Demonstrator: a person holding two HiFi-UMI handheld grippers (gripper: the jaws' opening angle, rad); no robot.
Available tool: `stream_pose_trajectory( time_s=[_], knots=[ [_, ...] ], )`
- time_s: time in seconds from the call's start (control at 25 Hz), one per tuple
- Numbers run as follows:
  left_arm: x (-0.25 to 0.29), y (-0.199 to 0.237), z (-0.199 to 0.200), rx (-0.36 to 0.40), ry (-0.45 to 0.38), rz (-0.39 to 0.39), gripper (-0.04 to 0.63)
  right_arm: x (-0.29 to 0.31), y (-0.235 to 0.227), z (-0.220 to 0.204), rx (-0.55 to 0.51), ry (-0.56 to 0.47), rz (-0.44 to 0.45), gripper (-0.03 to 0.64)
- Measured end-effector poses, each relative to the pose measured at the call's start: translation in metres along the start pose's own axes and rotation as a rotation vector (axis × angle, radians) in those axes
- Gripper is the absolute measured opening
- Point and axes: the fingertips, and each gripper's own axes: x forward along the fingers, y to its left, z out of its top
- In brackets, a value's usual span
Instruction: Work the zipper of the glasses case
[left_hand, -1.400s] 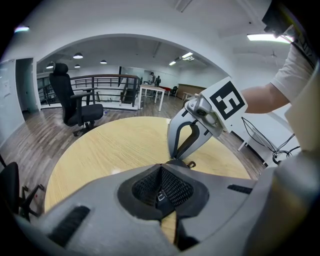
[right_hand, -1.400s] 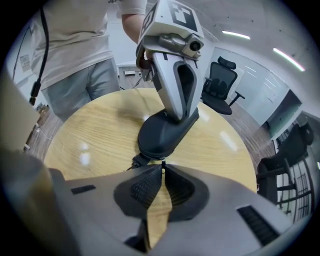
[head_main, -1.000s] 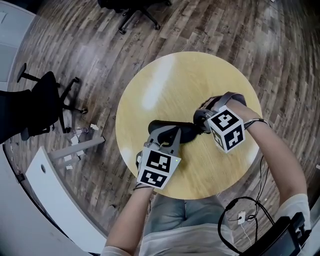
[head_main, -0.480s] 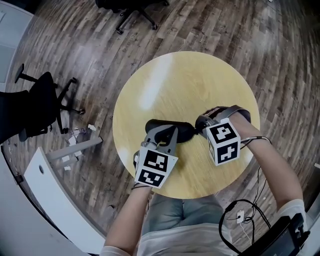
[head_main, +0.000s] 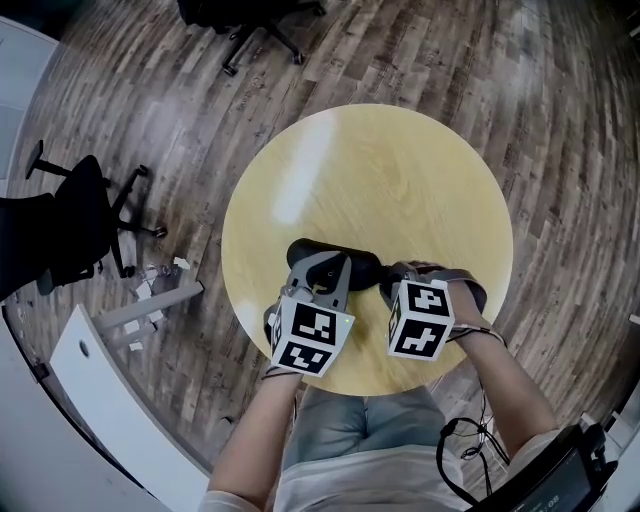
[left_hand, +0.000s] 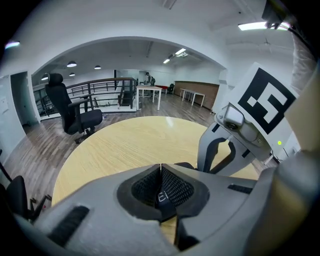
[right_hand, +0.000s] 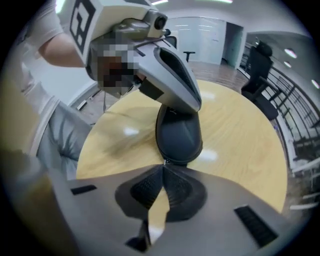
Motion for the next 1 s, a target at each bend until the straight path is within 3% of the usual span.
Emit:
stream_pose_trajectory(
  time_s=[0.16,0.24,0.4,0.56,0.76,0.84,1.0],
  knots=[
    [0.001,0.001,0.0,0.02,0.0,0.006,0.008,0.011,0.01,0.012,0.204,-0.064,-0.021,0.0],
    [0.0,0.0,0.0,0.026,0.007,-0.002,0.007,0.012,0.011,0.013,0.239,-0.112,-0.03,0.0],
    [-0.008,-0.006,0.005,0.01,0.029,-0.057,0.006,-0.004,-0.019,-0.008,0.178,-0.104,-0.149,0.0],
    [-0.009,-0.008,0.004,0.018,0.107,-0.071,0.006,-0.013,-0.065,-0.007,0.087,-0.092,-0.241,0.0],
    [0.001,0.009,-0.004,0.068,0.161,-0.006,0.005,-0.006,-0.062,0.002,-0.001,-0.088,-0.215,0.0],
    [0.001,0.011,-0.001,0.039,0.149,-0.019,0.005,-0.006,-0.049,0.006,0.031,-0.119,-0.187,0.0],
    [0.002,0.008,-0.001,0.074,0.156,-0.017,0.005,0.001,-0.019,0.021,0.074,-0.168,-0.143,0.0]
  ],
)
